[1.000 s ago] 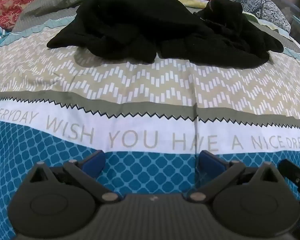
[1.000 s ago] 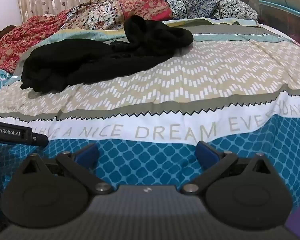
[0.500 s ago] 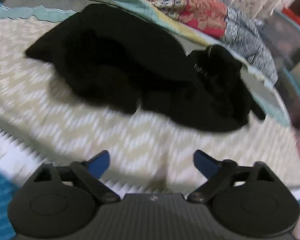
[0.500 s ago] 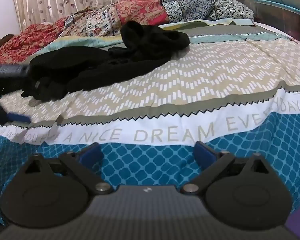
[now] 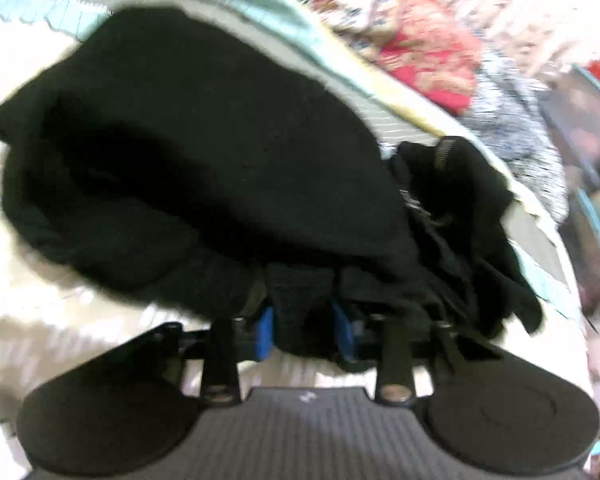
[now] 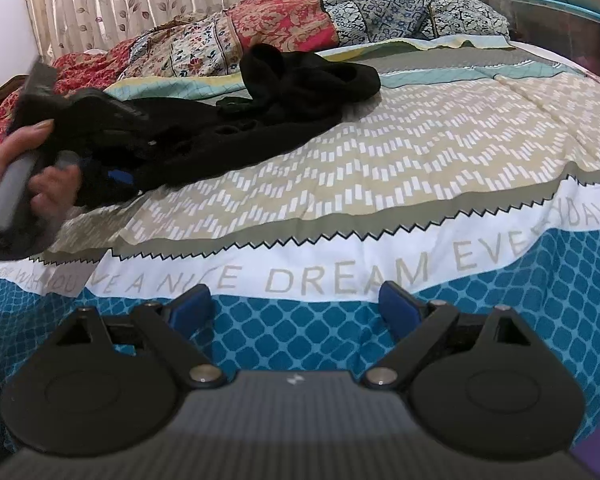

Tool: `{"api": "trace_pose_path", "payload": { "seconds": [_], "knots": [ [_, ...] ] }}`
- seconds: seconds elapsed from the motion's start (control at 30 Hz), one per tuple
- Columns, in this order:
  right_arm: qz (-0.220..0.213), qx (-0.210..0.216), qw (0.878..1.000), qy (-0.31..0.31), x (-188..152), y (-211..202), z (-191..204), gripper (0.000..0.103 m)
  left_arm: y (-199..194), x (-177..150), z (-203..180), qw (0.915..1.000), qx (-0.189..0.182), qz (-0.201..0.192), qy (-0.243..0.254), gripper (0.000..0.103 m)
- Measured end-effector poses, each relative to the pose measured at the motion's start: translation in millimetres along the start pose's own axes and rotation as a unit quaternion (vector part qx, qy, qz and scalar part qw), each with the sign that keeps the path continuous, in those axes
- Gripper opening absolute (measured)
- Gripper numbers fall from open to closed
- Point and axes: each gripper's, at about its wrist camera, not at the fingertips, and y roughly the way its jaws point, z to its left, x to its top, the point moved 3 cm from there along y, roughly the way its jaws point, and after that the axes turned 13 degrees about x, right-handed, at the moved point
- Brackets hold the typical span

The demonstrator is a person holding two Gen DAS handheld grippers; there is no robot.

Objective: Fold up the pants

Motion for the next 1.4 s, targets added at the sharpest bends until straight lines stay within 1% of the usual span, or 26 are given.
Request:
{"api": "trace_pose_path", "payload": {
  "seconds": [0.07, 0.13, 0.17, 0.23, 0.3, 0.4, 0.47, 0.53, 0.6, 0.67, 0.7, 0.73, 0.77, 0.8, 0.83, 0.87, 0.9, 1.0, 1.03, 1.07, 1.17, 1.23, 1.27, 1.3, 1.33, 1.4],
  "knots": [
    [0.000, -0.002, 1.000, 0.000, 0.8, -0.6, 0.9, 0.092, -27.5, -10.3, 17.7, 0.9996, -0.021, -0.013, 0.015, 0.008],
    [-0.002, -0.008, 1.000, -0.001, 2.5, -3.2, 1.0, 0.083, -59.2, -26.5, 44.7, 0.9982, -0.056, -0.016, 0.016, 0.008],
    [-0.004, -0.007, 1.000, 0.000, 3.9, -4.8, 0.8, 0.079, -73.4, -30.2, 57.6, 0.9981, -0.056, -0.020, 0.017, 0.008],
    [-0.004, 0.003, 1.000, 0.005, 8.9, -8.5, 0.6, 0.063, -104.0, -43.4, 89.5, 0.9980, -0.056, -0.027, 0.017, 0.008],
    [-0.004, 0.012, 1.000, 0.006, 15.9, -11.6, 2.8, 0.056, -131.0, -54.8, 122.9, 0.9982, -0.053, -0.028, -0.010, 0.007],
    [-0.016, 0.011, 1.000, -0.022, 33.9, -15.4, 13.3, 0.055, -160.9, -67.2, 173.4, 0.9964, -0.045, -0.032, -0.064, 0.002],
    [-0.027, 0.006, 0.999, -0.046, 47.6, -14.8, 20.2, 0.055, -182.4, -66.5, 205.1, 0.9941, -0.002, -0.067, -0.085, 0.002],
    [-0.037, -0.001, 0.997, -0.067, 64.4, -9.4, 23.3, 0.055, -193.1, -66.7, 232.5, 0.9904, 0.021, -0.084, -0.107, 0.002],
    [-0.044, -0.020, 0.996, -0.079, 80.7, 1.0, 17.7, 0.055, -186.2, -66.0, 251.0, 0.9868, 0.018, -0.059, -0.149, 0.002],
    [-0.045, -0.030, 0.994, -0.100, 102.2, 17.9, 10.8, 0.055, -172.9, -64.6, 248.8, 0.9869, 0.007, -0.038, -0.157, 0.004],
    [-0.041, -0.030, 0.991, -0.120, 110.9, 26.2, 10.8, 0.056, -165.6, -65.5, 243.0, 0.9890, 0.003, -0.029, -0.145, 0.006],
    [-0.028, -0.025, 0.987, -0.154, 119.3, 37.8, 14.1, 0.056, -156.5, -64.0, 232.6, 0.9912, -0.002, -0.016, -0.132, 0.022],
    [-0.007, -0.017, 0.980, -0.199, 126.1, 52.7, 21.3, 0.056, -147.0, -61.8, 222.1, 0.9927, -0.007, -0.001, -0.120, 0.051],
    [0.011, -0.009, 0.969, -0.246, 130.1, 66.0, 29.5, 0.056, -136.6, -58.5, 209.7, 0.9938, -0.015, 0.013, -0.109, 0.063],
    [0.028, -0.004, 0.953, -0.303, 132.9, 80.8, 39.9, 0.056, -127.0, -54.2, 197.1, 0.9947, -0.025, 0.020, -0.098, 0.074],
    [0.044, 0.000, 0.934, -0.355, 132.3, 93.2, 48.9, 0.056, -117.5, -51.4, 184.0, 0.9953, -0.034, 0.027, -0.086, 0.075],
    [0.061, 0.001, 0.908, -0.414, 130.4, 107.3, 58.7, 0.057, -107.8, -47.3, 171.9, 0.9956, -0.043, 0.037, -0.075, 0.075],
    [0.101, 0.008, 0.805, -0.584, 115.6, 141.4, 82.4, 0.057, -90.5, -46.5, 152.9, 0.9932, -0.073, 0.057, -0.069, 0.078],
    [0.116, 0.024, 0.782, -0.612, 113.3, 148.9, 87.0, 0.056, -84.0, -44.8, 149.8, 0.9921, -0.082, 0.063, -0.070, 0.079],
    [0.137, 0.046, 0.773, -0.618, 115.2, 156.5, 90.9, 0.056, -77.8, -46.0, 144.6, 0.9916, -0.086, 0.066, -0.070, 0.079],
    [0.202, 0.088, 0.784, -0.580, 127.2, 183.9, 90.1, 0.055, -64.9, -48.8, 137.8, 0.9913, -0.083, 0.068, -0.076, 0.075],
    [0.231, 0.067, 0.796, -0.555, 130.0, 207.0, 80.6, 0.055, -62.7, -57.7, 138.8, 0.9915, -0.079, 0.065, -0.080, 0.067],
    [0.252, 0.056, 0.809, -0.528, 133.2, 219.7, 71.3, 0.055, -61.7, -57.2, 137.9, 0.9914, -0.078, 0.063, -0.083, 0.057],
    [0.249, 0.054, 0.824, -0.507, 137.8, 223.9, 65.2, 0.055, -61.0, -56.7, 138.2, 0.9916, -0.078, 0.061, -0.084, 0.046],
    [0.240, 0.057, 0.841, -0.481, 145.9, 224.8, 60.0, 0.047, -60.4, -56.8, 137.9, 0.9915, -0.079, 0.060, -0.084, 0.032],
    [0.229, 0.051, 0.873, -0.427, 167.8, 221.0, 51.7, 0.012, -61.6, -52.9, 142.9, 0.9896, -0.084, 0.062, -0.098, 0.022]
  ]
}}
